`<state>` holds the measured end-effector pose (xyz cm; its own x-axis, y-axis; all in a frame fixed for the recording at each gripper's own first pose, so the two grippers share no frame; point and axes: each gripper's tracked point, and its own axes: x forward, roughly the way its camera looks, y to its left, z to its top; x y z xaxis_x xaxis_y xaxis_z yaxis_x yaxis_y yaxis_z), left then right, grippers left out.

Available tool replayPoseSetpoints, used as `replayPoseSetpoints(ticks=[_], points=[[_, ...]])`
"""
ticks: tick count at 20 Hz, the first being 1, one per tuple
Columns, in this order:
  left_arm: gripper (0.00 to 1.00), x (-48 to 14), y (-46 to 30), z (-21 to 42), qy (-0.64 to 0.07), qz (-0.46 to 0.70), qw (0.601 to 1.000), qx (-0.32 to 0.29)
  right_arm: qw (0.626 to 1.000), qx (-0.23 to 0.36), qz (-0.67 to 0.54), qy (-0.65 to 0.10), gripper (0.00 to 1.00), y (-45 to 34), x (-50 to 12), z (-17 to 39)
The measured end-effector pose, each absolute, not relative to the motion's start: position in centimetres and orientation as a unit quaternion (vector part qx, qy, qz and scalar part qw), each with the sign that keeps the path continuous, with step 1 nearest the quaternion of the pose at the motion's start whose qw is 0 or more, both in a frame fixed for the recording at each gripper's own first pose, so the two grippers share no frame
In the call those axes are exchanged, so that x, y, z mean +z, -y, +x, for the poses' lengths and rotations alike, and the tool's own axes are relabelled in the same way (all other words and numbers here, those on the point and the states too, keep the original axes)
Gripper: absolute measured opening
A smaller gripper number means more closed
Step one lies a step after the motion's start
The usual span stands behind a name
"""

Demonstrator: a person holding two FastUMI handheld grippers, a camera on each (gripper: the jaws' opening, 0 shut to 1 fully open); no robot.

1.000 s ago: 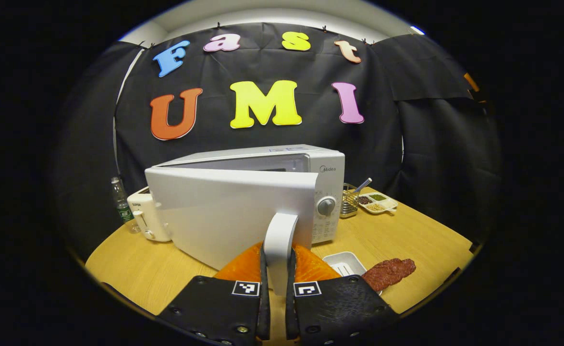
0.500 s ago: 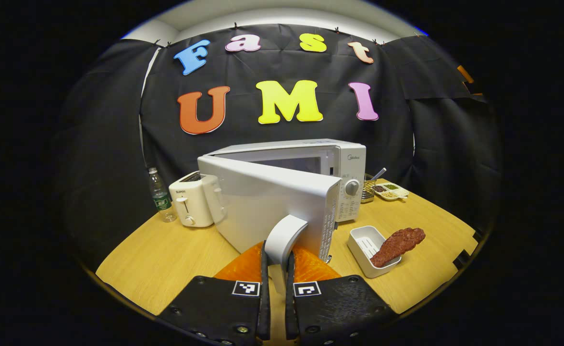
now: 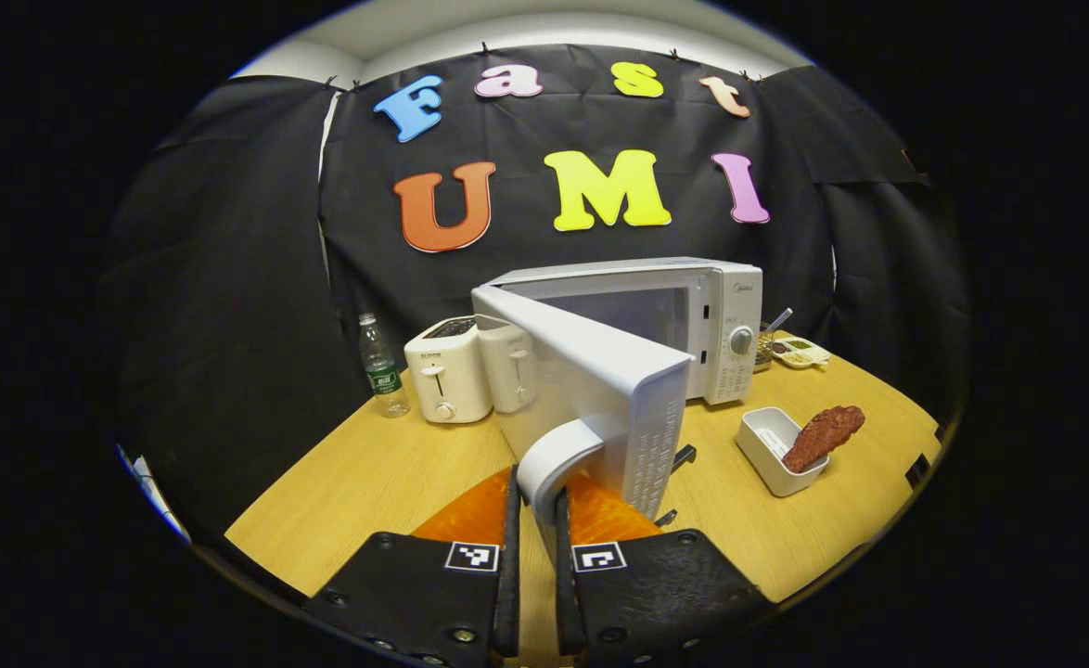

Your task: Open the microwave oven with the left hand, put the food in, and close the microwave oven.

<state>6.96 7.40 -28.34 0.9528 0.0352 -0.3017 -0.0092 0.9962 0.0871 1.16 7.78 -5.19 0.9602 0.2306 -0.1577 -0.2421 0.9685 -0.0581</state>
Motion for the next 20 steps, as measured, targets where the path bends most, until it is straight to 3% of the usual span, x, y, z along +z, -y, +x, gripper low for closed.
replayPoseSetpoints(ticks=[4,6,15,20], points=[[0.45,-28.1,-10.1,6.6,-0.155,0.039,0.987,0.030,0.989,0.125,-0.041,-0.061,0.99,-8.9,-4.6,0.5],[0.95,-28.3,-10.2,6.7,-0.162,0.030,0.986,0.029,0.990,0.126,-0.039,-0.059,0.99,-9.1,-4.6,0.4],[0.95,-27.1,-12.6,4.4,-0.149,0.062,0.986,0.032,0.989,0.126,-0.027,-0.071,1.00,-9.5,-6.0,0.1],[0.95,-27.5,-18.0,2.7,-0.160,0.068,0.981,0.085,0.988,0.125,-0.019,-0.084,0.99,-9.2,-7.5,0.3]])
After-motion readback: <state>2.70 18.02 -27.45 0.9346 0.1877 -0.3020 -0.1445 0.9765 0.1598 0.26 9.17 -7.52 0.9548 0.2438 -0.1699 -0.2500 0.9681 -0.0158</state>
